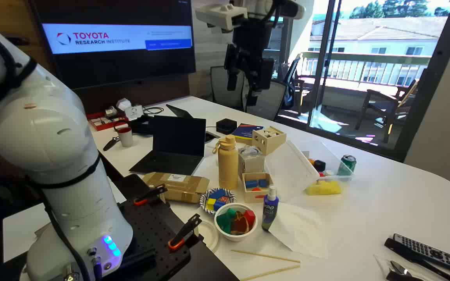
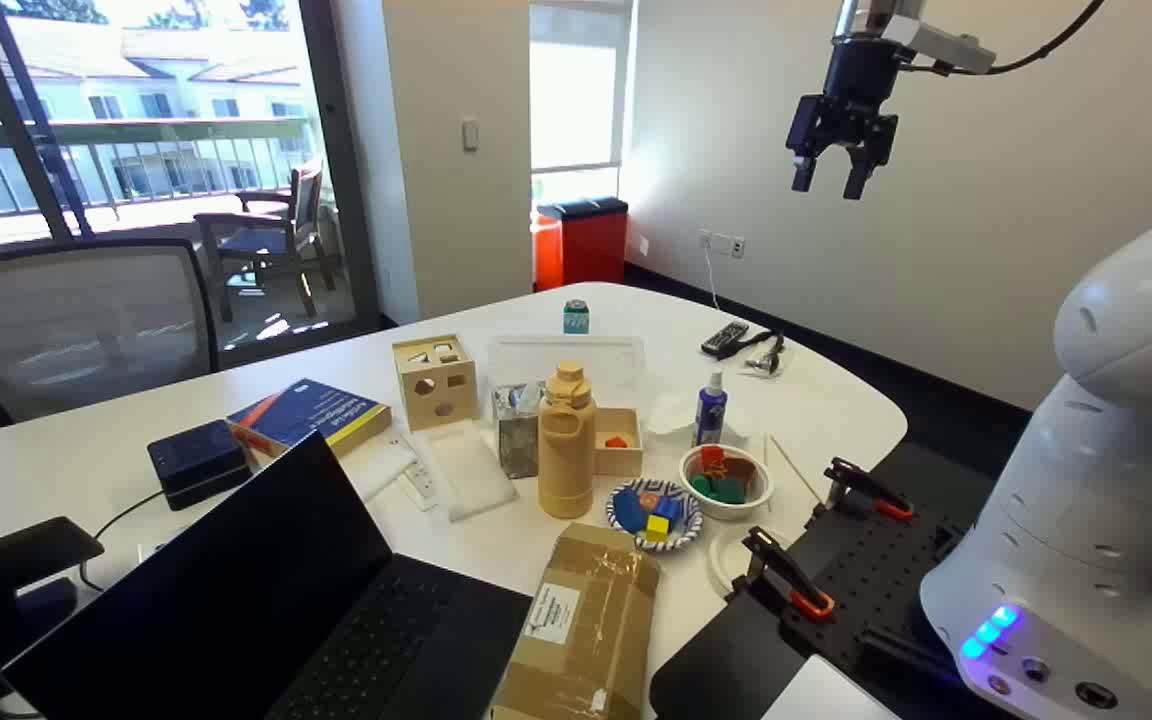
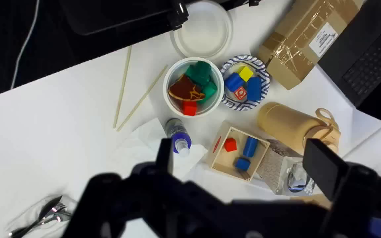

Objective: Fold the paper towel

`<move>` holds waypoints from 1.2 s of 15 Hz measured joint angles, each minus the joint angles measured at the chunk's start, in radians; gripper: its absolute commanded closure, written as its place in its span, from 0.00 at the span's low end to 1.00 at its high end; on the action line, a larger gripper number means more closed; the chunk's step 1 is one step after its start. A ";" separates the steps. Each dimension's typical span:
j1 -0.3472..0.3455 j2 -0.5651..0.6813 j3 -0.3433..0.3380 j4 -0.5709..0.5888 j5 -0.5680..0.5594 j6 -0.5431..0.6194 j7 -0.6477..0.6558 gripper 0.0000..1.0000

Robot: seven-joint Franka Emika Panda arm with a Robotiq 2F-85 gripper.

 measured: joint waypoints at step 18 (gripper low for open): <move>-0.033 0.388 0.044 -0.004 -0.376 0.345 -0.087 0.00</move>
